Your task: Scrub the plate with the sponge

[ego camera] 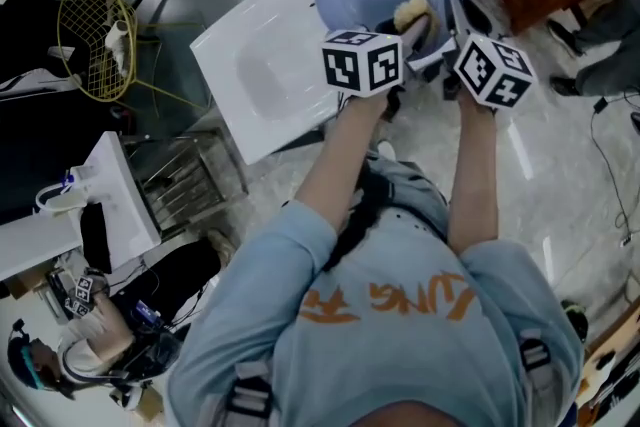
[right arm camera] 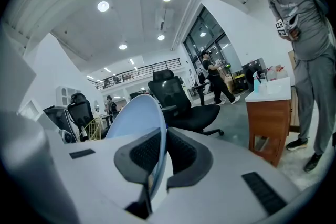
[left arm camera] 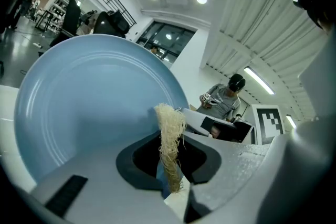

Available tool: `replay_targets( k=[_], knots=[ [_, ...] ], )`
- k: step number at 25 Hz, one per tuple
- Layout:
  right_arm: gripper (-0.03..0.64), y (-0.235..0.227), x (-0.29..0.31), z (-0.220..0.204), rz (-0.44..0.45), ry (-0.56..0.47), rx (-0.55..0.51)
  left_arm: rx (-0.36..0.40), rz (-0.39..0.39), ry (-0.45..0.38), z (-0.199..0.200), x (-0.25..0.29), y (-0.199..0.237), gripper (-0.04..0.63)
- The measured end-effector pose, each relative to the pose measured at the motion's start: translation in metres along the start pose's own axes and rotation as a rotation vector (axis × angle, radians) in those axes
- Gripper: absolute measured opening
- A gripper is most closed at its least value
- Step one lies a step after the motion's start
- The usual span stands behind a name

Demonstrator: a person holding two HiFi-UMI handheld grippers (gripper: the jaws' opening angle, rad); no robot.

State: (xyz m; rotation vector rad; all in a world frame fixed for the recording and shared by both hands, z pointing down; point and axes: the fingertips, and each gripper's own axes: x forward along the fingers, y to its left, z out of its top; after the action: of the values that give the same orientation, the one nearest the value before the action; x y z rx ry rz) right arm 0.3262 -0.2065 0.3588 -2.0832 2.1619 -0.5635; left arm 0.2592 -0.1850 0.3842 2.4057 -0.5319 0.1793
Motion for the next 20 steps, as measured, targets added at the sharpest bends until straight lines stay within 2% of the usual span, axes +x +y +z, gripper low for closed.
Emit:
replay_targets(
  k=[5, 14, 20],
  knots=[
    [0.018, 0.023, 0.02, -0.006, 0.054, 0.011, 0.023, -0.052, 0.084, -0.052, 0.009, -0.032, 0.041, 0.049],
    [0.02, 0.076, 0.053, -0.018, 0.159, 0.04, 0.028, -0.114, 0.32, -0.179, 0.024, -0.127, 0.123, 0.049],
    [0.02, 0.092, 0.058, -0.023, 0.172, 0.053, 0.041, -0.154, 0.425, -0.242, 0.026, -0.183, 0.155, 0.049]
  ],
)
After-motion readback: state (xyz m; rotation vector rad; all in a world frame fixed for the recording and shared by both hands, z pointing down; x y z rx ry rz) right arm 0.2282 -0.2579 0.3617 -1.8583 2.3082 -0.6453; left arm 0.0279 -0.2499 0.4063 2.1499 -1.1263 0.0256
